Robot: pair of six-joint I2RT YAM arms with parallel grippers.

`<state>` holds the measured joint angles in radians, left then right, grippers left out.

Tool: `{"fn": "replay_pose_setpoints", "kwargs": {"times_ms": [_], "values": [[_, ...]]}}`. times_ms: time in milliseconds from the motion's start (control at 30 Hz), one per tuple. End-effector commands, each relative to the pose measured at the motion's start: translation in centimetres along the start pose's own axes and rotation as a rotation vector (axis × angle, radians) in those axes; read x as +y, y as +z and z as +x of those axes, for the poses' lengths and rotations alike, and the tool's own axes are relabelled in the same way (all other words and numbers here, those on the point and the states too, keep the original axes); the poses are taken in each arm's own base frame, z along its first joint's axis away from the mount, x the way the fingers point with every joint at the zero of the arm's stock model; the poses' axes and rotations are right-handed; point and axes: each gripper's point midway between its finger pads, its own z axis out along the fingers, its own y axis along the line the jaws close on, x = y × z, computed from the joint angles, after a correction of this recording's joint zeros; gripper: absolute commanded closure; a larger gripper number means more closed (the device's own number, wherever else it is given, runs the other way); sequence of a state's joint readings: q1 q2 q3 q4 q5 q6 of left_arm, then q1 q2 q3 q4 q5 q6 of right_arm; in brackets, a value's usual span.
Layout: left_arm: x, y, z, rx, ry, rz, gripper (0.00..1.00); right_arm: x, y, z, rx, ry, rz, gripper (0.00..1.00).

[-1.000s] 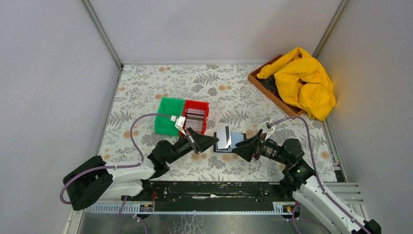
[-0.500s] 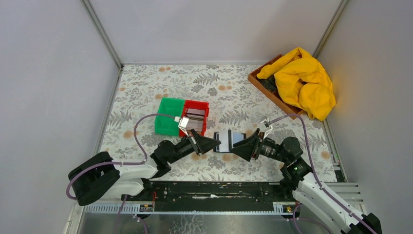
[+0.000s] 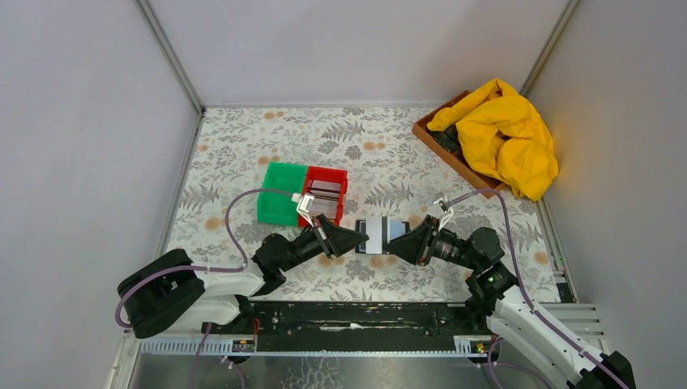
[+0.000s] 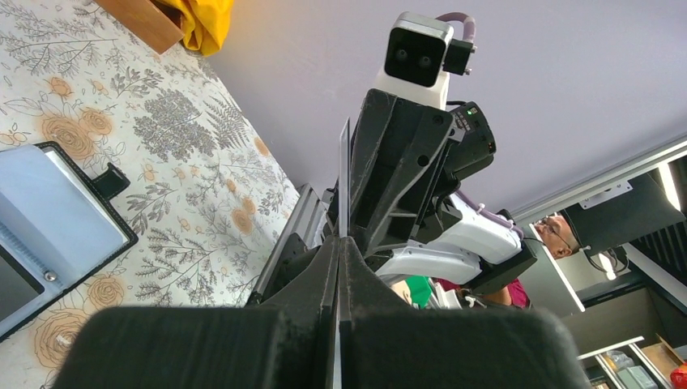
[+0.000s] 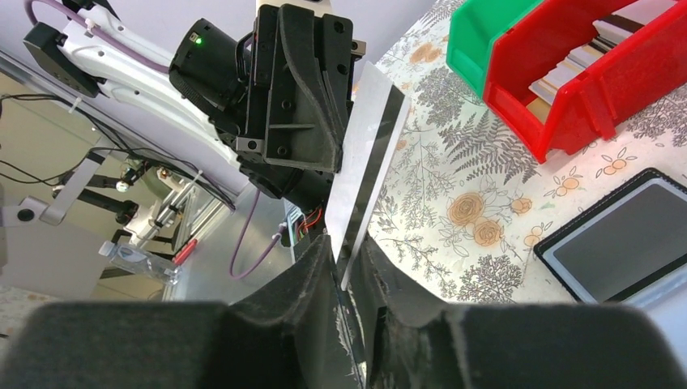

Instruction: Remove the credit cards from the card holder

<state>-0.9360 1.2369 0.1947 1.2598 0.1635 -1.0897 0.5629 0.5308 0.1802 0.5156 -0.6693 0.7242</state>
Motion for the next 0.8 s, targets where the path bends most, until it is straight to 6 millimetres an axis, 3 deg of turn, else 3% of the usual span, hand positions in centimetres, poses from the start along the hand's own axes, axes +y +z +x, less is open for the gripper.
{"fn": "replay_pose_setpoints", "kwargs": {"times_ms": [0, 133, 433, 500, 633, 767], "values": [[-2.5, 0.5, -0.7, -0.022, 0.004, 0.103, 1.0, 1.5, 0.0, -0.3, -0.007, -0.023, -0.078, 0.78], [-2.6, 0.8, -0.6, -0.02, -0.005, 0.118, 1.0, 1.6, -0.1, -0.3, -0.012, -0.024, -0.084, 0.99], [-1.9, 0.9, 0.2, 0.029, 0.046, 0.1, 0.99, 2.0, -0.5, 0.5, 0.025, -0.028, -0.105, 1.0], [-1.7, 0.9, 0.4, 0.045, 0.065, 0.086, 0.91, 2.2, -0.5, 0.7, 0.039, -0.029, -0.113, 1.0], [-1.9, 0.6, 0.2, 0.065, 0.154, 0.075, 0.61, 2.6, -0.7, 1.3, 0.09, -0.039, -0.133, 1.0], [-3.0, 0.3, 1.1, 0.179, 0.295, 0.101, 0.5, 3.6, -1.1, 2.0, 0.148, -0.043, -0.188, 1.0]]}}
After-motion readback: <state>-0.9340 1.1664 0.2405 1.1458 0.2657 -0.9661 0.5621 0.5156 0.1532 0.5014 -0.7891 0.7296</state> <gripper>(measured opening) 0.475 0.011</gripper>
